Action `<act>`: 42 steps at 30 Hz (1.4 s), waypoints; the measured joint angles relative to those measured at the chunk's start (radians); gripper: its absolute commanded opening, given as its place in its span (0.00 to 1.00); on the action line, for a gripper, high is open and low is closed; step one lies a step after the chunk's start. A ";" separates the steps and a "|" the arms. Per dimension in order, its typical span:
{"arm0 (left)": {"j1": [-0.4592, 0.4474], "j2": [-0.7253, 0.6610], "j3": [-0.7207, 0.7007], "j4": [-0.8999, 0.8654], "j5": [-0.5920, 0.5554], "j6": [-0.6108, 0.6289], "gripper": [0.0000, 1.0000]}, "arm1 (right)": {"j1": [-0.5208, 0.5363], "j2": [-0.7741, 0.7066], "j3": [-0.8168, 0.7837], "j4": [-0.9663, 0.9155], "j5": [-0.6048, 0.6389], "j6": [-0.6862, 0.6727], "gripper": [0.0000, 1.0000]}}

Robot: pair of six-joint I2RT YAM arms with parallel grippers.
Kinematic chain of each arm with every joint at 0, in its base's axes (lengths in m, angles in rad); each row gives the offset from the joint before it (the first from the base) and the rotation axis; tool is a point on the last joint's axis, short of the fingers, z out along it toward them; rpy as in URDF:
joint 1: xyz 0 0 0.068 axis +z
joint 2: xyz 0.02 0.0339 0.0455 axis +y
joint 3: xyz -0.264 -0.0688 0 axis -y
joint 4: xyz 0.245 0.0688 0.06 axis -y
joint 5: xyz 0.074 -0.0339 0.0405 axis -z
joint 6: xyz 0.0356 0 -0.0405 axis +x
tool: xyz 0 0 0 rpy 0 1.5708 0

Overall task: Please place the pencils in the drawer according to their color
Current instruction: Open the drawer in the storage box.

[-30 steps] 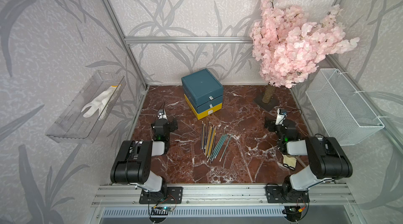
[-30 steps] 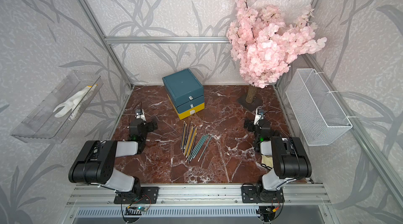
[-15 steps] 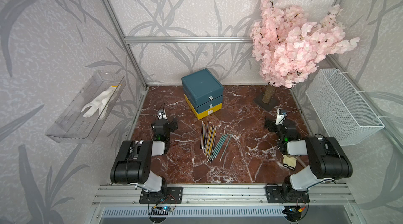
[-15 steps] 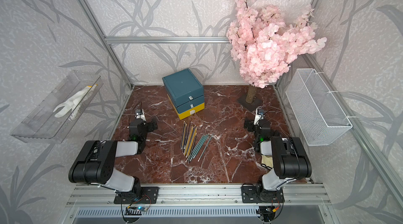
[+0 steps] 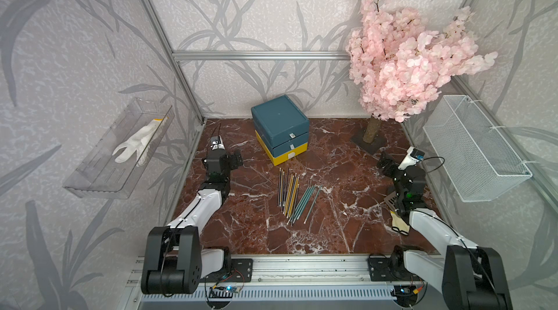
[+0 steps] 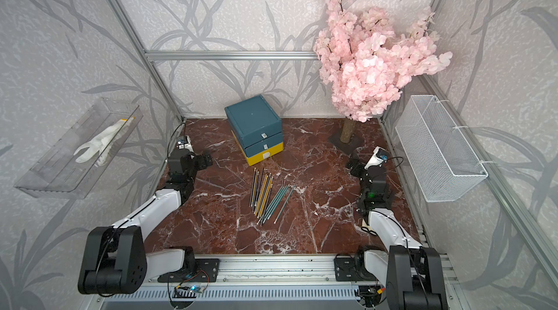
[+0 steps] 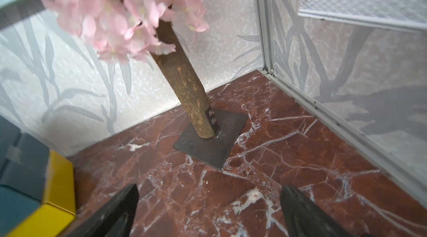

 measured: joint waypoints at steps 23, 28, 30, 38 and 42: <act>-0.006 0.184 0.745 -0.726 0.232 -0.294 1.00 | 0.607 0.487 0.319 0.008 -0.292 0.675 0.90; -0.016 0.356 0.931 -0.804 0.323 -0.310 1.00 | 0.617 0.742 0.455 0.243 -0.381 0.873 0.88; -0.021 0.407 0.978 -0.823 0.348 -0.310 1.00 | 0.617 0.800 0.489 0.294 -0.399 0.920 0.88; -0.036 0.520 1.059 -0.867 0.413 -0.312 1.00 | 0.617 0.819 0.638 0.259 -0.445 0.951 0.86; -0.040 0.550 1.076 -0.872 0.429 -0.314 1.00 | 0.617 0.825 0.708 0.241 -0.465 0.955 0.76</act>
